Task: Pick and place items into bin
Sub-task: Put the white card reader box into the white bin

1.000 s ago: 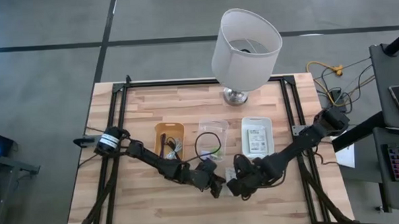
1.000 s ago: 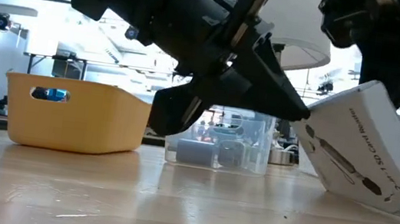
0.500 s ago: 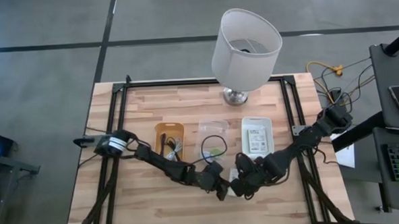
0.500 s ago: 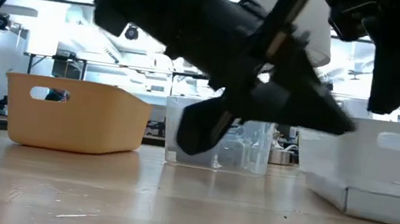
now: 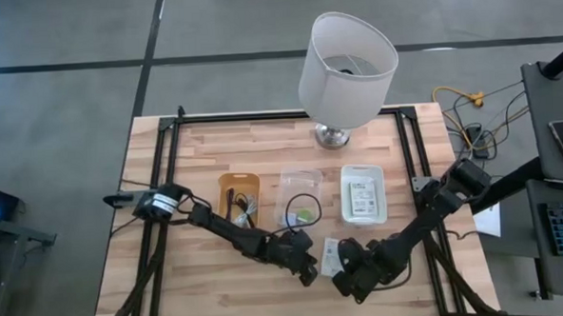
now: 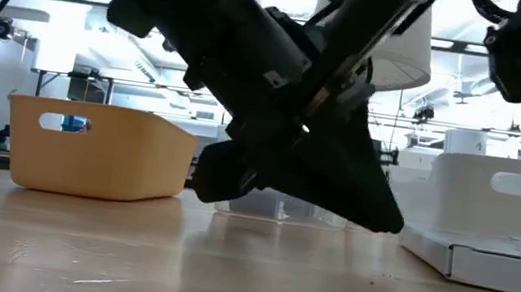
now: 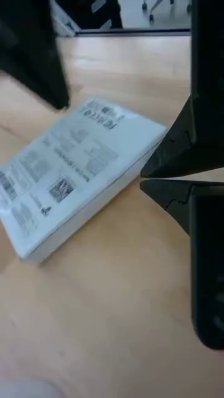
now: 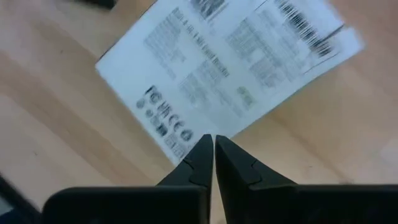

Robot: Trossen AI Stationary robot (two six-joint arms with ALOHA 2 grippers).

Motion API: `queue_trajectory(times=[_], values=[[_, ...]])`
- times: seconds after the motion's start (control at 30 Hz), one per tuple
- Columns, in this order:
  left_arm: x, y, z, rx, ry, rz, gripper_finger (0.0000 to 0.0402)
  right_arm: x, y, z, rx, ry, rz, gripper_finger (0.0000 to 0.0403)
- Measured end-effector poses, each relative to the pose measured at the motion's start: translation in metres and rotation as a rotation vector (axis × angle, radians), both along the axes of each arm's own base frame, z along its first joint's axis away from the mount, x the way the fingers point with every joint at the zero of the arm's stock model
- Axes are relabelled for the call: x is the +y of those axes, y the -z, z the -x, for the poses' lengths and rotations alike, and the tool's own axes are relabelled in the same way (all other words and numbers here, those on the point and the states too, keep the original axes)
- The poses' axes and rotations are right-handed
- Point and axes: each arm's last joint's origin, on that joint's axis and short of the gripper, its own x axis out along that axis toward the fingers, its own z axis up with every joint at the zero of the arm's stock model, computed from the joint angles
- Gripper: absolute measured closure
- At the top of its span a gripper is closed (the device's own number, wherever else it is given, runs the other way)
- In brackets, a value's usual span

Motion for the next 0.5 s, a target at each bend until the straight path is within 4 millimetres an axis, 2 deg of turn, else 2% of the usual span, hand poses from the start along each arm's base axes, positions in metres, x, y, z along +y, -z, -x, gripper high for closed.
queue_trajectory(times=[0.23,0.5], values=[[-0.002,0.003,0.002,0.007,0.015,-0.014,0.0402,-0.002,0.004,-0.003,-0.003,0.024,0.022,0.0394],[0.0,0.01,0.003,0.04,0.01,-0.029,0.0402,0.0,0.02,-0.004,0.026,0.046,0.024,0.0394]])
